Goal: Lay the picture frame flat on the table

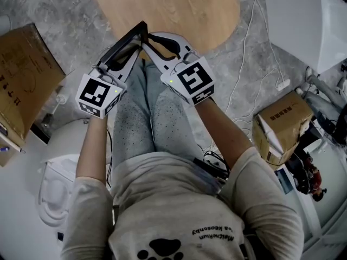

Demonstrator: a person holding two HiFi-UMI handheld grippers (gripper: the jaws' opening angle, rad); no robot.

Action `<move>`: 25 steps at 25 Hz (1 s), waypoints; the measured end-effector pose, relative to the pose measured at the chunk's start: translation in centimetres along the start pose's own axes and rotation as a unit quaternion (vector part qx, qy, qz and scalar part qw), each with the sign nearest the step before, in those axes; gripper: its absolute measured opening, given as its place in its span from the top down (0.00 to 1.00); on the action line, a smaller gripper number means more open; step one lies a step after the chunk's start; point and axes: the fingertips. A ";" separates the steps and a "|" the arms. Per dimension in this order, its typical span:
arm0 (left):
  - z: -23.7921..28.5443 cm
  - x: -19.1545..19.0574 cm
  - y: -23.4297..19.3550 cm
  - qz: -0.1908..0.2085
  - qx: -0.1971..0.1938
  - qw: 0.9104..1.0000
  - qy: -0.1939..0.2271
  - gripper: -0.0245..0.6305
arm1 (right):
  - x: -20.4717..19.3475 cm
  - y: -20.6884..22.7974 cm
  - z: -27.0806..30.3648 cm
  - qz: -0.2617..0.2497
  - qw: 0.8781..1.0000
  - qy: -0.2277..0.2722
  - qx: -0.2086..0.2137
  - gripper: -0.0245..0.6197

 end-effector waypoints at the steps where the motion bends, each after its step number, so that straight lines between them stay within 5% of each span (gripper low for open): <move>1: 0.2 0.0 0.0 -0.001 -0.001 1.000 -0.002 0.93 | -0.1 0.2 0.0 0.006 1.000 0.000 -0.001 0.85; 14: 1.1 -1.3 -1.3 -0.021 0.013 0.999 -0.026 0.92 | -1.6 1.6 1.2 0.072 0.997 -0.003 -0.035 0.85; 16: 1.1 -1.8 -1.7 -0.027 0.020 0.999 -0.033 0.82 | -1.7 1.8 1.3 0.077 0.996 -0.004 -0.042 0.85; 25: 0.9 -2.6 -3.6 -0.067 0.066 0.995 -0.045 0.68 | -2.4 3.8 1.4 0.110 0.990 -0.017 -0.084 0.85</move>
Point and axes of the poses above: the fingertips, and each gripper's own axes: z forward along the fingers, y to its right, x out of its top, and after that the axes turned 14 degrees about -y, right-handed
